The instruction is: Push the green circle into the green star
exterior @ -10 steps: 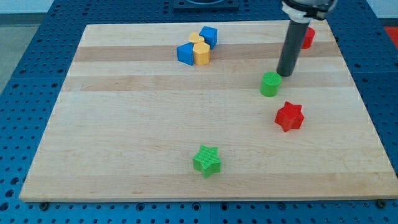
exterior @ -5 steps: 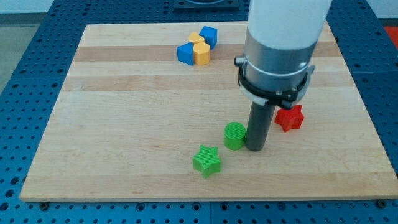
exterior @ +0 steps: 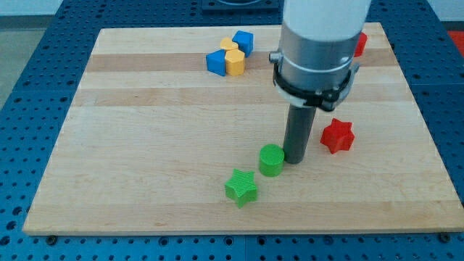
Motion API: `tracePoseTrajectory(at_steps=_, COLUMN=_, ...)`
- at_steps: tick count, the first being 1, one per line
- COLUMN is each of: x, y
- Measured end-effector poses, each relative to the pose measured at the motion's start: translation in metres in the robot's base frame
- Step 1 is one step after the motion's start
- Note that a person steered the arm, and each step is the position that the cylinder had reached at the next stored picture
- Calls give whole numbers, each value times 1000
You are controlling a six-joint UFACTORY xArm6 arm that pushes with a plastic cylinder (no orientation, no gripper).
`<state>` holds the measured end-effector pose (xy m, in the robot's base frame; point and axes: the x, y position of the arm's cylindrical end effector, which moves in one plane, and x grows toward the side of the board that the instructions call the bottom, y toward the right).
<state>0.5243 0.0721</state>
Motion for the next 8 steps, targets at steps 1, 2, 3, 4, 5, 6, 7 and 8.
tracePoseTrajectory(at_steps=1, x=18, y=-3)
tracePoseTrajectory(at_steps=2, x=31, y=-6)
tracePoseTrajectory(at_steps=3, x=45, y=-12)
tracePoseTrajectory(at_steps=4, x=47, y=-7)
tracePoseTrajectory(at_steps=5, x=14, y=12)
tracePoseTrajectory(at_steps=6, x=-3, y=6)
tracePoseTrajectory(at_steps=7, x=5, y=-13)
tracePoseTrajectory(at_steps=8, x=25, y=-25)
